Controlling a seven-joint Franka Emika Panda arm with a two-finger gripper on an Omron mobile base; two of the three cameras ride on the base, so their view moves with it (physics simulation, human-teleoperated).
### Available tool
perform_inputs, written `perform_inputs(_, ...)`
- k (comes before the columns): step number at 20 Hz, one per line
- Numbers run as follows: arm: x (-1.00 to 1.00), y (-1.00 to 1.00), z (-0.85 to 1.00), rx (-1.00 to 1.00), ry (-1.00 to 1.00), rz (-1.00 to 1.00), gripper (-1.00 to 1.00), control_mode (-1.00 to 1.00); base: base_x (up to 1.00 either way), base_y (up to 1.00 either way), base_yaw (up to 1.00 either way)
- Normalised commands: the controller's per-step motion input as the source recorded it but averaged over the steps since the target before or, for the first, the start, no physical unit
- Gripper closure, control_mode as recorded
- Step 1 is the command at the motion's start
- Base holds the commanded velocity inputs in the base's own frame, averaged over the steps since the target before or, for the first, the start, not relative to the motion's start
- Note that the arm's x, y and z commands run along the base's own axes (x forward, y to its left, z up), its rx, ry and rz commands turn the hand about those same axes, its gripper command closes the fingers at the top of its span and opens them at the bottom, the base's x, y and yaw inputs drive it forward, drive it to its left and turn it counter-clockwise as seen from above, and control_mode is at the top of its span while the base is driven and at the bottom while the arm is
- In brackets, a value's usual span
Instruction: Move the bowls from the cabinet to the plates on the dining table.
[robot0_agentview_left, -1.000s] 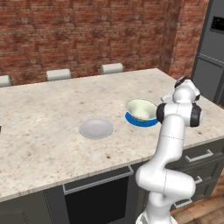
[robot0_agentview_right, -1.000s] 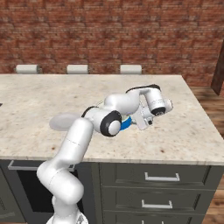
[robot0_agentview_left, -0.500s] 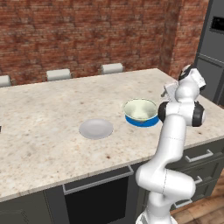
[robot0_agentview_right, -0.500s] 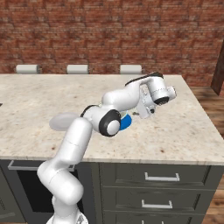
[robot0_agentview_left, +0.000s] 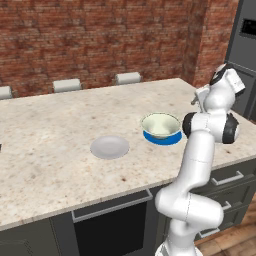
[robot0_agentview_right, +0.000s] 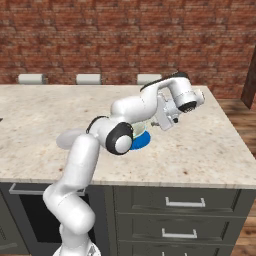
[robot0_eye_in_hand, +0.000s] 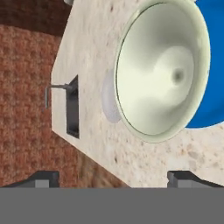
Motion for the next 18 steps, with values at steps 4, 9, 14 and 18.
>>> perform_inputs(4,-0.78,0.58,0.04,-0.11,-0.32,-0.01,-1.00,-1.00,0.00,0.00,0.00)
perform_inputs(9,-0.71,0.58,0.00,-0.15,-0.40,0.00,-1.00,-1.00,0.00,0.00,0.00)
perform_inputs(14,-0.50,0.43,0.20,-0.23,-0.50,0.00,-1.00,-1.00,0.00,0.00,0.00)
perform_inputs(18,-0.44,0.31,0.40,-0.18,-0.44,0.00,-1.00,-1.00,0.00,0.00,0.00)
